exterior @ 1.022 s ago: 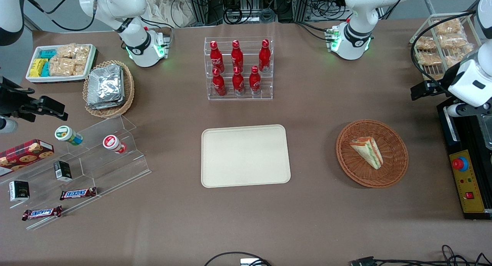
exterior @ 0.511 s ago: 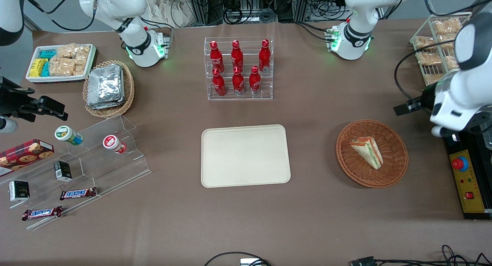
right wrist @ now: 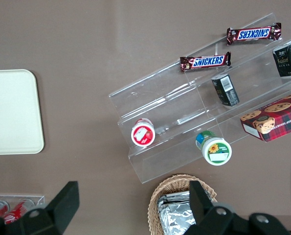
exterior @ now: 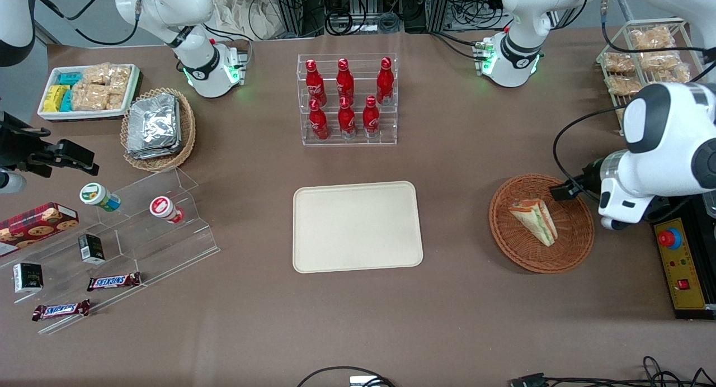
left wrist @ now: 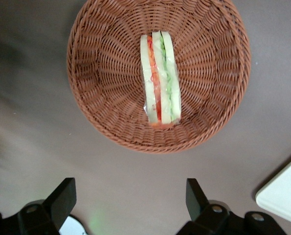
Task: Place sandwich from basket to tray
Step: 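Move the left gripper over the wrapped sandwich in the wicker basket, then lower the left gripper and close it on the wrapped sandwich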
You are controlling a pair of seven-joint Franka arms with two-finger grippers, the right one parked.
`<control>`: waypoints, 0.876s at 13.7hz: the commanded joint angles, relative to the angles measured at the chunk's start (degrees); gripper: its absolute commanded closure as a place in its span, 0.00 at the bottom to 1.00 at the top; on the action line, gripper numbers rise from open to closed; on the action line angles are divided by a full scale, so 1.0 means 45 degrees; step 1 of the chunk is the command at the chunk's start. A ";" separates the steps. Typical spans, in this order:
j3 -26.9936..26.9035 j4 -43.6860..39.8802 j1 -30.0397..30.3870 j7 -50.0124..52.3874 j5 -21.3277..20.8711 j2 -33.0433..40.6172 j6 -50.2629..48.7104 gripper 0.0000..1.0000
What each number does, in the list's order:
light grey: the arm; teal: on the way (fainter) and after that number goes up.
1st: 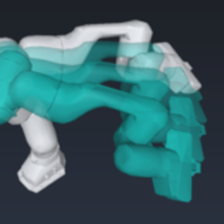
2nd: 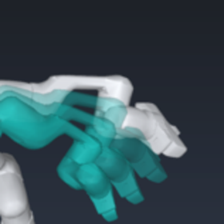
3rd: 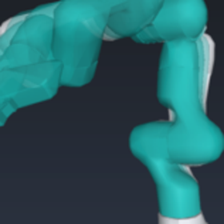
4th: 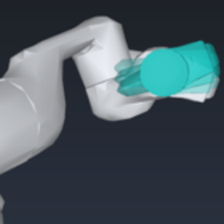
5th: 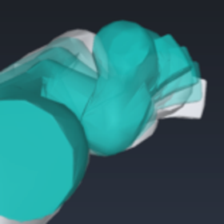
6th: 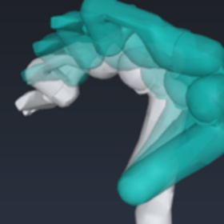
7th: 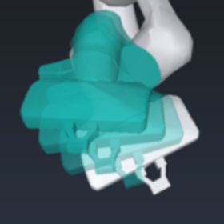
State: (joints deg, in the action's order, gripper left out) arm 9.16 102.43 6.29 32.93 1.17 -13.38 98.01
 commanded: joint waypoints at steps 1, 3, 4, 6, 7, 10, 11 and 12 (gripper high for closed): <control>-0.0025 0.0012 0.0010 0.0437 0.0150 -0.0483 0.0485 0.01; -0.0044 0.0050 0.0010 0.0437 0.0131 -0.0854 0.0815 0.01; -0.0044 0.0109 0.0010 0.0437 0.0131 -0.1088 0.1108 0.01; -0.0044 0.0517 0.0010 0.0572 0.0131 -0.1324 0.1888 0.01; -0.0044 0.0713 -0.0010 0.0806 0.0092 -0.1344 0.2201 0.01; -0.0044 0.0949 -0.0010 0.0886 0.0053 -0.1558 0.2614 0.01; -0.0044 0.0949 -0.0029 0.0886 0.0053 -0.1733 0.2711 0.01; -0.0044 0.1027 -0.0030 0.0886 0.0053 -0.1793 0.2886 0.01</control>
State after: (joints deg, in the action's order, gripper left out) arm 9.01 106.26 6.28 35.99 1.17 -21.12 109.23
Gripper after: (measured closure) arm 0.004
